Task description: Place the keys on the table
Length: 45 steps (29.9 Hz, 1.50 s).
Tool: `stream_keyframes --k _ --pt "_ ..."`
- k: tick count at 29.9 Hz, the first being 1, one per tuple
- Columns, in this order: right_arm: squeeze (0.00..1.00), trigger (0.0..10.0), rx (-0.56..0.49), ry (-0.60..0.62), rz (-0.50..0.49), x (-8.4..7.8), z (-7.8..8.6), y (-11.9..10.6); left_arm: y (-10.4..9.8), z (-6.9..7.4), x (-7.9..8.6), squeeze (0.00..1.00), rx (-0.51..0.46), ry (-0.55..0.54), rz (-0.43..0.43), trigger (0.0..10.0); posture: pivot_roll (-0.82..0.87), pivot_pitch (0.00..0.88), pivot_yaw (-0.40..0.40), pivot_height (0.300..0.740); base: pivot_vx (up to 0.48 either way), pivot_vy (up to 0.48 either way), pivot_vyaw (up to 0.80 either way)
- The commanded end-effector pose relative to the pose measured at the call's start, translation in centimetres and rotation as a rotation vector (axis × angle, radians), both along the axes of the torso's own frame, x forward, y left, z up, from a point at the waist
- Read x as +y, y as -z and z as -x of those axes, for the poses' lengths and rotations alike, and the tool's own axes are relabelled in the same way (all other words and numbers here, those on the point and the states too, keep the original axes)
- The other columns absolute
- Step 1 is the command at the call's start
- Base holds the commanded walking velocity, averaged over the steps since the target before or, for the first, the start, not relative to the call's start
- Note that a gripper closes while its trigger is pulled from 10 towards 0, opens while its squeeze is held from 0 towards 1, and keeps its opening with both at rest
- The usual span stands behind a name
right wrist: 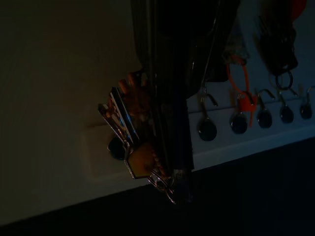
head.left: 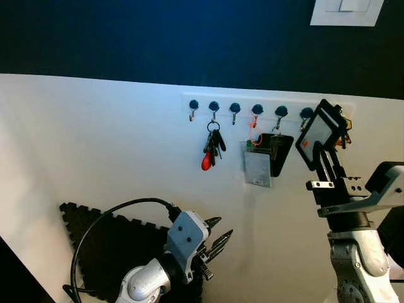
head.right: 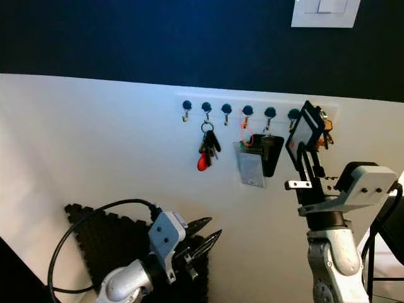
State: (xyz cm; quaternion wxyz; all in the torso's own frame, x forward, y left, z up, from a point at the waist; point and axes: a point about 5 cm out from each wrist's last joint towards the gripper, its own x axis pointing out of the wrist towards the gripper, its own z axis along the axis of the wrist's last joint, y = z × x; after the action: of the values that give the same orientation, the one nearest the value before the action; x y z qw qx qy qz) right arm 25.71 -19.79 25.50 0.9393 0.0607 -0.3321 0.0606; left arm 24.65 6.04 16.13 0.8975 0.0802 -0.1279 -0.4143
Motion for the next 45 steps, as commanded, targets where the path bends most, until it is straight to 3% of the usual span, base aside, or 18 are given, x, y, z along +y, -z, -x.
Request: stream_keyframes --k 1,7,9,12,18,22,24,29,30,36,42,45 --pt "0.00 10.0 -0.025 -0.068 0.076 1.5 0.5 -0.3 0.0 0.1 0.2 0.00 0.002 -0.011 0.003 10.0 0.04 0.075 0.034 0.740 0.000 0.000 0.00" --pt "0.00 10.0 0.020 -0.102 0.121 2.3 0.6 1.3 0.5 -0.4 0.6 0.00 0.025 -0.064 0.000 10.0 0.04 0.075 0.033 0.740 0.000 0.000 0.00" --pt "0.00 10.0 0.114 -0.098 0.127 2.1 0.7 4.1 2.6 -1.5 2.2 0.00 0.084 -0.229 -0.088 10.0 0.04 0.072 0.032 0.740 0.000 0.000 0.00" --pt "0.00 10.0 0.177 -0.097 0.136 2.0 1.0 6.0 3.8 -2.0 3.4 0.00 0.126 -0.320 -0.116 10.0 0.04 0.072 0.031 0.740 0.000 0.000 0.00" --pt "0.00 10.0 0.312 -0.094 0.161 1.6 2.1 9.9 5.1 -2.2 5.4 0.00 0.190 -0.421 -0.125 10.0 0.04 0.073 0.032 0.740 0.000 0.000 0.00" --pt "0.00 10.0 0.348 -0.092 0.169 1.4 2.5 11.1 5.5 -2.2 5.6 0.00 0.207 -0.447 -0.126 10.0 0.04 0.073 0.033 0.740 0.000 0.000 0.00" --pt "0.00 10.0 0.381 -0.087 0.175 1.2 2.8 12.1 6.1 -2.3 5.8 0.00 0.223 -0.484 -0.145 10.0 0.04 0.072 0.034 0.740 0.000 0.000 0.00" --pt "0.00 10.0 0.578 -0.121 0.180 1.2 3.9 16.7 8.7 -2.3 7.5 0.00 0.334 -0.615 -0.233 10.0 0.04 0.071 0.033 0.740 0.000 0.000 0.00" --pt "0.00 10.0 0.578 -0.121 0.180 1.2 3.9 16.7 8.7 -2.3 7.5 0.00 0.334 -0.615 -0.233 10.0 0.04 0.071 0.033 0.740 0.000 0.000 0.00" --pt "0.00 10.0 0.976 -0.081 0.093 0.3 5.6 25.0 13.8 -1.0 11.0 0.00 0.598 -0.817 -0.278 10.0 0.04 0.064 0.030 0.740 0.000 0.000 0.00" --pt "0.00 10.0 1.129 -0.008 0.047 -0.1 6.3 28.2 16.9 0.3 12.9 0.00 0.728 -0.921 -0.328 10.0 0.04 0.059 0.030 0.740 0.000 0.000 0.00" --pt "0.00 10.0 1.220 0.019 0.051 0.0 6.4 29.9 19.2 1.8 13.8 0.00 0.847 -0.963 -0.382 10.0 0.05 0.056 0.023 0.740 0.000 0.000 0.00"
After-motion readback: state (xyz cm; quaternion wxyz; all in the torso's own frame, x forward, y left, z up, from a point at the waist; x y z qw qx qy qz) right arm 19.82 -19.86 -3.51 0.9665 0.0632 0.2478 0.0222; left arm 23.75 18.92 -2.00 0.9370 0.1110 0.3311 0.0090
